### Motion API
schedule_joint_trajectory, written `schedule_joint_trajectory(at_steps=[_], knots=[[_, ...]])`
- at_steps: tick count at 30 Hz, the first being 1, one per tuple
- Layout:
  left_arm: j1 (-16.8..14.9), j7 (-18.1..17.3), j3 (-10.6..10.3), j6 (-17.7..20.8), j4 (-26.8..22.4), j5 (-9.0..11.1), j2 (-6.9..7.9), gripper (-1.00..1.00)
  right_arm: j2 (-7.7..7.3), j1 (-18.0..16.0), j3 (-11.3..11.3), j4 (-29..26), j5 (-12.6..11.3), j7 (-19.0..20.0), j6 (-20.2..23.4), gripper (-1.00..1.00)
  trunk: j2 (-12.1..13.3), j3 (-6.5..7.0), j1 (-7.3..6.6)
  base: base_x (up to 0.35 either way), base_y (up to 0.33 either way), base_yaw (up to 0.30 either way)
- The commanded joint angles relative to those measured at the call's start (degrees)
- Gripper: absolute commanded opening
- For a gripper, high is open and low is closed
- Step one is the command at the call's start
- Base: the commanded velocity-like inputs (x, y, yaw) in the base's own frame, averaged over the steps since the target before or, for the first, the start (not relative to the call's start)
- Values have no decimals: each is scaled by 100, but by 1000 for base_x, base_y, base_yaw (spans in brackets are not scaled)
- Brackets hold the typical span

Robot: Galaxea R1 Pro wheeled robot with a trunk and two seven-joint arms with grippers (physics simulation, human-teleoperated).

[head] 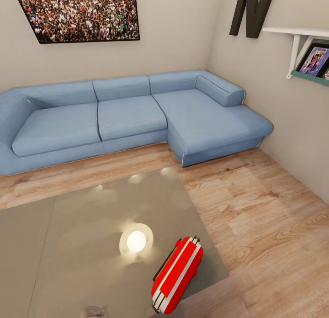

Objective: Turn on the radio receiver that's on the table in the living room.

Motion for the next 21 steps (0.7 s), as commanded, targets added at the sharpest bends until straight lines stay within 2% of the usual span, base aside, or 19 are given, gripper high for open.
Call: schedule_joint_trajectory(at_steps=[1,5,7,12,15,21], knots=[[2,-155,56,298,-496,19,81,100,-20,-2,-128,-458,-1,7,258,100,0,-1,0,0,0,0],[2,-391,194,768,-1656,51,225,100,-65,-4,-423,-1680,7,28,702,100,0,-1,0,0,0,0],[-2,-428,221,854,-1981,53,258,100,-73,-5,-485,-2057,6,32,764,100,0,-1,0,0,0,0],[-119,-450,248,1002,-2169,42,367,100,-83,-5,-532,-2350,1,48,763,100,0,-1,0,0,0,0],[-340,-459,254,1158,-2191,48,491,100,-79,-6,-537,-2517,-4,62,757,100,0,-1,0,0,0,0],[-507,-456,252,1229,-2149,65,552,100,-77,-6,-537,-2720,-32,287,688,100,0,-1,0,0,0,0]])
